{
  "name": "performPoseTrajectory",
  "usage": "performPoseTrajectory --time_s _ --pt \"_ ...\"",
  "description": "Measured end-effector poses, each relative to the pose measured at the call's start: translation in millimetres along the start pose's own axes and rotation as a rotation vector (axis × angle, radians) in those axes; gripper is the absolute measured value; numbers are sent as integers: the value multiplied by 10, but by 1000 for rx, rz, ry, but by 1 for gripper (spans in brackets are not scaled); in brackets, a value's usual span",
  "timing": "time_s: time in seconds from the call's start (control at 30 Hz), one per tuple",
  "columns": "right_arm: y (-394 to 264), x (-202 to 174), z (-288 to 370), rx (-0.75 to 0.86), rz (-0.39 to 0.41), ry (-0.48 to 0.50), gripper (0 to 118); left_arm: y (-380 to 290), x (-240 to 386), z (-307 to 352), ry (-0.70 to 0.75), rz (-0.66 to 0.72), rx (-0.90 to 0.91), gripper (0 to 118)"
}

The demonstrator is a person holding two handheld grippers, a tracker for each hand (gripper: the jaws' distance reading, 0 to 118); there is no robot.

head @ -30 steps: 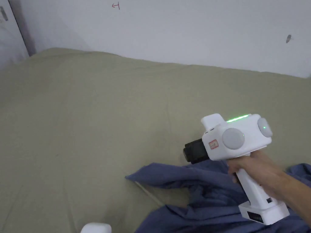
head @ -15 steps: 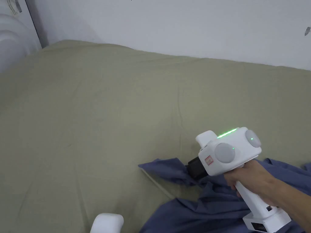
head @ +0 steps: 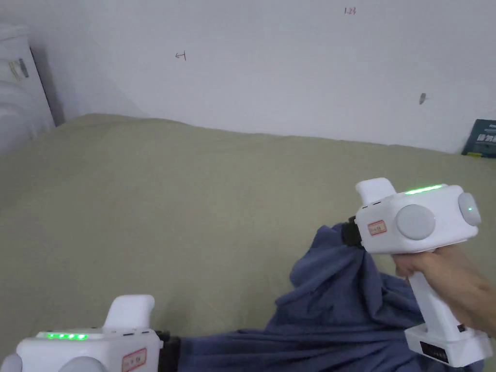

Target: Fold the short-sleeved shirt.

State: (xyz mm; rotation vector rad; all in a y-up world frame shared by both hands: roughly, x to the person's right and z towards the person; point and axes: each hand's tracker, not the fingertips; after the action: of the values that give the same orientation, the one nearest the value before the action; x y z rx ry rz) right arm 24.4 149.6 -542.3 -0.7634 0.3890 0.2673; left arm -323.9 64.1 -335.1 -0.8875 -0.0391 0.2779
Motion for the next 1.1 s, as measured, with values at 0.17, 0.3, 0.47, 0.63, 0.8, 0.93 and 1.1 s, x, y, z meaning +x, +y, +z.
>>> performPoseTrajectory --time_s 0.17,0.3,0.47,0.63,0.8,0.93,1.1 --pt "-52 639 1134 144 -95 -122 2 457 239 355 55 -46 121 0" --pt "-164 1104 2025 274 -222 -222 3 938 411 749 132 -69 250 0" --pt "-237 1378 2833 394 -294 -276 3 1524 681 1314 163 -96 403 0" --pt "-209 1336 3256 493 -324 -302 3 1899 1112 1839 192 -144 560 0" --pt "-62 1230 3505 561 -303 -349 2 2176 1303 2218 238 -161 643 0" --pt "37 1173 3559 609 -302 -382 3 2267 1236 2169 284 -184 709 0" --pt "90 1122 3505 659 -287 -412 3 2468 1263 2256 309 -183 763 0"
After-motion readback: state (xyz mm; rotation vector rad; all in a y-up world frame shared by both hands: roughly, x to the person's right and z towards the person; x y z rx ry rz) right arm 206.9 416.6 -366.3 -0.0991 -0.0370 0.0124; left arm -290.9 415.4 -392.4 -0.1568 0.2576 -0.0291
